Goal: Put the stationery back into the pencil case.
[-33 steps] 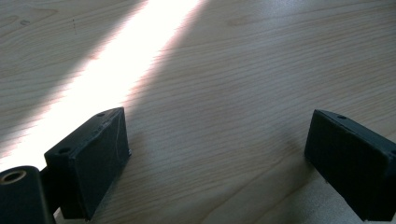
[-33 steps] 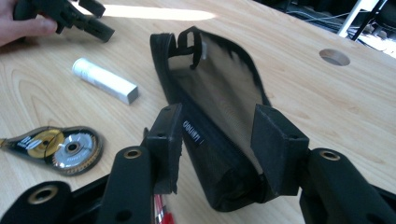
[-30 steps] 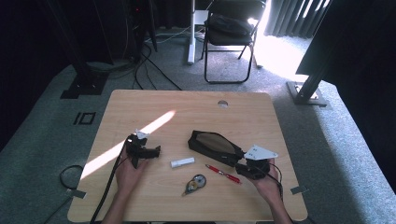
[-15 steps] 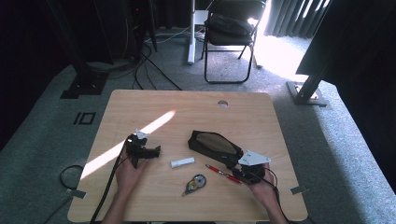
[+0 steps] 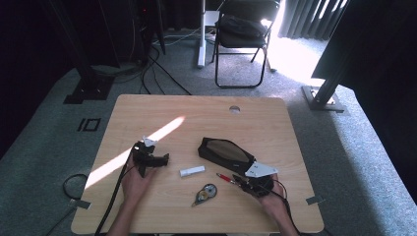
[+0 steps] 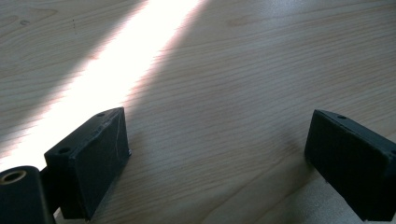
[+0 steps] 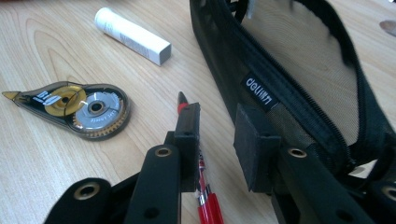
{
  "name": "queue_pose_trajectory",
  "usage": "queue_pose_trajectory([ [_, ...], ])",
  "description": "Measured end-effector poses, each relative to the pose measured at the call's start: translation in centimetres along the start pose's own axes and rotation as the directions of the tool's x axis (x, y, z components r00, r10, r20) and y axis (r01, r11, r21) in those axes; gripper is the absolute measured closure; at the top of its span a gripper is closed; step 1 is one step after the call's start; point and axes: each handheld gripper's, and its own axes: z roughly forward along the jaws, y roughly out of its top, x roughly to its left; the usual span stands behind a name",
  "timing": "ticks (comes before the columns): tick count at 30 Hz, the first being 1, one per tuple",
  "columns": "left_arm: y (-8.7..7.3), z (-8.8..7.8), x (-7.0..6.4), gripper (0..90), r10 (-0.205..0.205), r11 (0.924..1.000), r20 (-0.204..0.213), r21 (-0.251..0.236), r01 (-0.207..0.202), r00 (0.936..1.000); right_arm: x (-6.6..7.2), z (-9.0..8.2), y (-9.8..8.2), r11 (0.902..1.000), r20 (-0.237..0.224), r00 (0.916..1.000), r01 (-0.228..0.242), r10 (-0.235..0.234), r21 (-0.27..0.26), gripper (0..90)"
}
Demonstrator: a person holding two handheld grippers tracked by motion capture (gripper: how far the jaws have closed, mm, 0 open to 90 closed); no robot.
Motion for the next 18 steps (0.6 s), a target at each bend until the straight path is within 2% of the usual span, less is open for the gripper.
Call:
queue_pose_trajectory([
  [14, 0.0, 0.0, 0.0, 6.5, 0.000, 1.0000, 0.000, 0.000, 0.000, 1.0000, 0.5, 1.3, -1.0, 0.9986, -0.028, 0.9996, 0.004, -0.003, 0.053, 77.5],
  [18, 0.0, 0.0, 0.0, 6.5, 0.000, 1.0000, 0.000, 0.000, 0.000, 1.0000, 0.5, 1.8, -1.2, 0.9965, -0.028, 0.9996, 0.004, -0.001, 0.084, 79.5],
])
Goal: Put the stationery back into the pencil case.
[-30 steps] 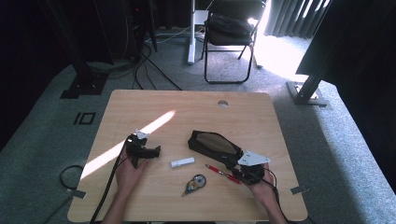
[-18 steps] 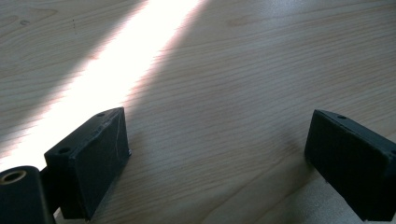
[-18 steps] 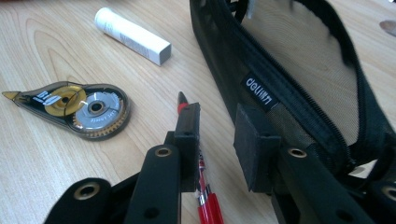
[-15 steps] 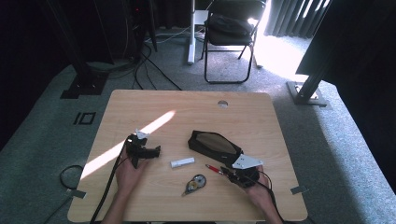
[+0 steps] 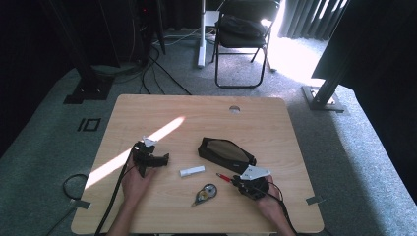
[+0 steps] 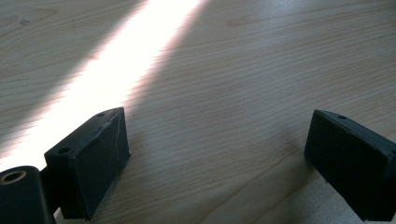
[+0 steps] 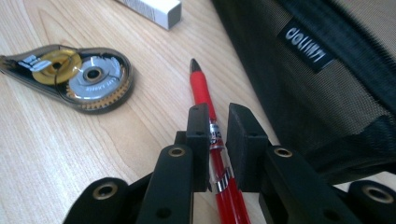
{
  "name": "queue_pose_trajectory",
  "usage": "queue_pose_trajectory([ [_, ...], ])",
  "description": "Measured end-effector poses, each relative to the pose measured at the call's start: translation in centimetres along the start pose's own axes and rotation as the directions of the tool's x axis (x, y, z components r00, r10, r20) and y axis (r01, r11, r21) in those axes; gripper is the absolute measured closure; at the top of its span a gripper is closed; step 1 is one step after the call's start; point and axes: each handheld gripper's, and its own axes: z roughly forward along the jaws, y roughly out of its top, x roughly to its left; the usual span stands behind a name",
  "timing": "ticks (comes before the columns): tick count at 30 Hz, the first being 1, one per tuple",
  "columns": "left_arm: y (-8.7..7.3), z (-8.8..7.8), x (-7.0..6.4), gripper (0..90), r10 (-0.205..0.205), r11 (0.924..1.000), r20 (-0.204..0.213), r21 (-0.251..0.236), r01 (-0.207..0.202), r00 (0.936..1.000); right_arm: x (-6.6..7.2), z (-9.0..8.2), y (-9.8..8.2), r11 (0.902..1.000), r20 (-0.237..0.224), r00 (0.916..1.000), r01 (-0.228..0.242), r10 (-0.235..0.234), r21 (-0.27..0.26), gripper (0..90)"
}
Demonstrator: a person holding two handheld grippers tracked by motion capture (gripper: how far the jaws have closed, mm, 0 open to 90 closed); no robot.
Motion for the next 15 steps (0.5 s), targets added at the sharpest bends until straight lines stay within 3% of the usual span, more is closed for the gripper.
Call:
queue_pose_trajectory([
  [15, 0.00, 0.00, 0.00, 6.5, 0.000, 1.0000, 0.000, 0.000, 0.000, 1.0000, 0.17, 0.64, -0.03, 0.9998, -0.013, 0.9999, 0.007, -0.007, 0.019, 81.8],
])
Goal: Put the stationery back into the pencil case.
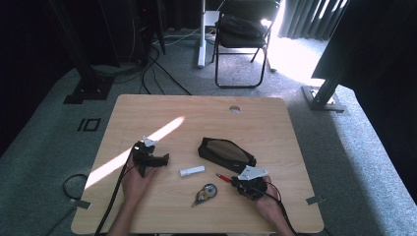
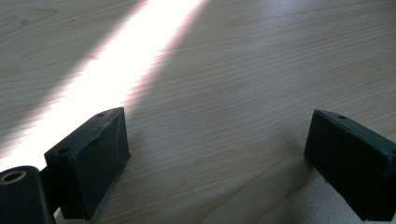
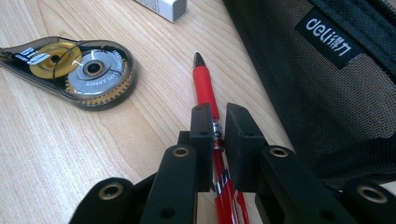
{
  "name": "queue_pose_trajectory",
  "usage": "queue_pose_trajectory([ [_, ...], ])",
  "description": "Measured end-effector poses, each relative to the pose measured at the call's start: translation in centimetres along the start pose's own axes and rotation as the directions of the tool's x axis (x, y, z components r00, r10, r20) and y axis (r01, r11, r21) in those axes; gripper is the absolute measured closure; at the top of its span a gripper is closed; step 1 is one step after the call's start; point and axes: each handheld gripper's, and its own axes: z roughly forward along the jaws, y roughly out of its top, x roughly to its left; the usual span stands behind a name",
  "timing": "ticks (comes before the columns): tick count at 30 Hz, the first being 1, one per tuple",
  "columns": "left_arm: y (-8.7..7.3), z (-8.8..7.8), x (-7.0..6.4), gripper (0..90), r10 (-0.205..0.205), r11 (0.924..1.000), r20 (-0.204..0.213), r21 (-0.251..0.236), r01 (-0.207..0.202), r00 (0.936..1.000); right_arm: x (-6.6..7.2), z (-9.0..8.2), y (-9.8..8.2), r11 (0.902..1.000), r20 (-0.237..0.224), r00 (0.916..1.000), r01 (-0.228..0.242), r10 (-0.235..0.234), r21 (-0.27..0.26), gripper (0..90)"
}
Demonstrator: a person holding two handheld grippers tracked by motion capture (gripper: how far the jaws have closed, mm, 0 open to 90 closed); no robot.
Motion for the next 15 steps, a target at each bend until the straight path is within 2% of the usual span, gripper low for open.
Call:
queue_pose_trajectory([
  [2, 0.00, 0.00, 0.00, 6.5, 0.000, 1.0000, 0.000, 0.000, 0.000, 1.0000, -0.02, 0.05, -0.05, 1.0000, -0.002, 1.0000, -0.002, 0.002, 0.002, 79.9],
  [6, 0.00, 0.00, 0.00, 6.6, 0.000, 1.0000, 0.000, 0.000, 0.000, 1.0000, 0.11, 0.51, -0.32, 0.9992, 0.007, 0.9999, 0.007, -0.007, 0.039, 78.6],
  [10, 0.00, 0.00, 0.00, 6.5, 0.000, 1.0000, 0.000, 0.000, 0.000, 1.0000, 0.19, 0.54, -0.28, 0.9992, 0.012, 0.9998, 0.015, -0.015, 0.038, 78.8],
  [13, 0.00, 0.00, 0.00, 6.5, 0.000, 1.0000, 0.000, 0.000, 0.000, 1.0000, -0.02, 0.56, -0.24, 0.9990, -0.002, 0.9999, -0.017, 0.017, 0.043, 78.8],
  [15, 0.00, 0.00, 0.00, 6.5, 0.000, 1.0000, 0.000, 0.000, 0.000, 1.0000, -0.04, 0.57, -0.24, 0.9989, -0.003, 0.9998, -0.020, 0.021, 0.042, 79.1],
])
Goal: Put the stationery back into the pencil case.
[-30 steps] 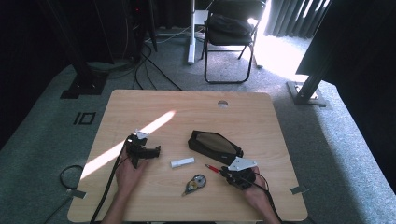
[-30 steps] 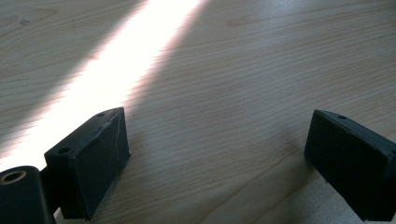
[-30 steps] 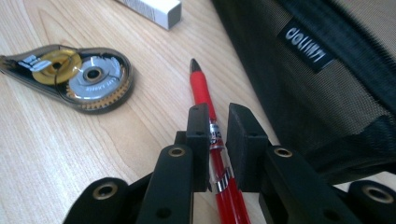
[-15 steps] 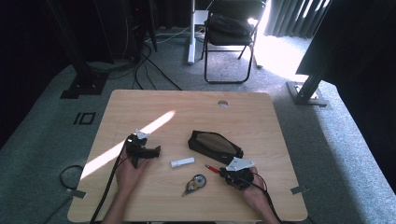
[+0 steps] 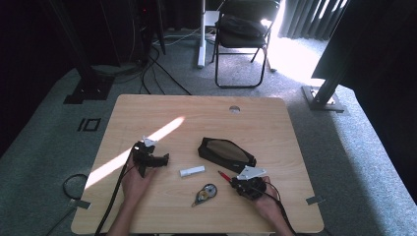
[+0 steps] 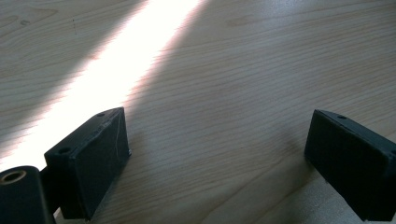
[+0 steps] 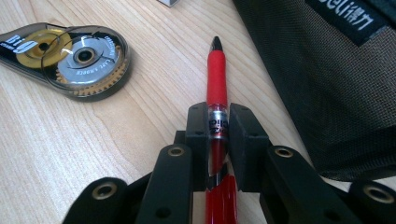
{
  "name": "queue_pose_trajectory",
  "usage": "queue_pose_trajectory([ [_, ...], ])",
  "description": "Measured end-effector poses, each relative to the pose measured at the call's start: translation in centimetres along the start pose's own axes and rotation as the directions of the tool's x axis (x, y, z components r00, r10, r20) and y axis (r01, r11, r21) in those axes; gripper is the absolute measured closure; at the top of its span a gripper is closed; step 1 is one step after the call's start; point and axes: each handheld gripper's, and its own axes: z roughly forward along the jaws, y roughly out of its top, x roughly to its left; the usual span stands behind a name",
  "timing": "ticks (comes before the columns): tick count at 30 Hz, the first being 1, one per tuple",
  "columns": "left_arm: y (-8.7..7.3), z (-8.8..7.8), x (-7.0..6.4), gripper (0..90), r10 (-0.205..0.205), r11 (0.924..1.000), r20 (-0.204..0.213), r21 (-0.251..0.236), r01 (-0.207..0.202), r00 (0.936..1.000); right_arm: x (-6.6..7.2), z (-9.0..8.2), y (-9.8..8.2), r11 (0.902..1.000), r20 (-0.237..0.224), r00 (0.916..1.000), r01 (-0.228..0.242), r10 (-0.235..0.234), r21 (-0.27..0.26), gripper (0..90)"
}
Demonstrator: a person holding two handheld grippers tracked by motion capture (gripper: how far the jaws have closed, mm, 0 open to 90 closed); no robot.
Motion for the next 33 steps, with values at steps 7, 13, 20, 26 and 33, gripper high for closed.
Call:
queue_pose_trajectory([
  [7, 0.00, 0.00, 0.00, 6.6, 0.000, 1.0000, 0.000, 0.000, 0.000, 1.0000, 0.13, 0.01, 0.15, 0.9999, -0.011, 0.9999, -0.007, 0.007, 0.009, 79.5],
  [13, 0.00, 0.00, 0.00, 6.5, 0.000, 1.0000, 0.000, 0.000, 0.000, 1.0000, 0.27, 0.05, 0.25, 0.9999, -0.012, 0.9999, 0.005, -0.005, 0.012, 79.5],
  [20, 0.00, 0.00, 0.00, 6.5, 0.000, 1.0000, 0.000, 0.000, 0.000, 1.0000, 0.53, 0.14, 0.39, 0.9997, -0.012, 0.9997, 0.022, -0.022, 0.014, 79.5],
  [26, 0.00, 0.00, 0.00, 6.5, 0.000, 1.0000, 0.000, 0.000, 0.000, 1.0000, 0.62, 0.04, 0.43, 0.9996, -0.012, 0.9996, 0.025, -0.025, 0.010, 79.5],
  [33, 0.01, 0.00, 0.00, 6.5, 0.000, 1.0000, 0.000, 0.000, 0.000, 1.0000, 0.71, -0.22, 0.57, 0.9996, -0.013, 0.9996, 0.026, -0.026, -0.002, 79.5],
])
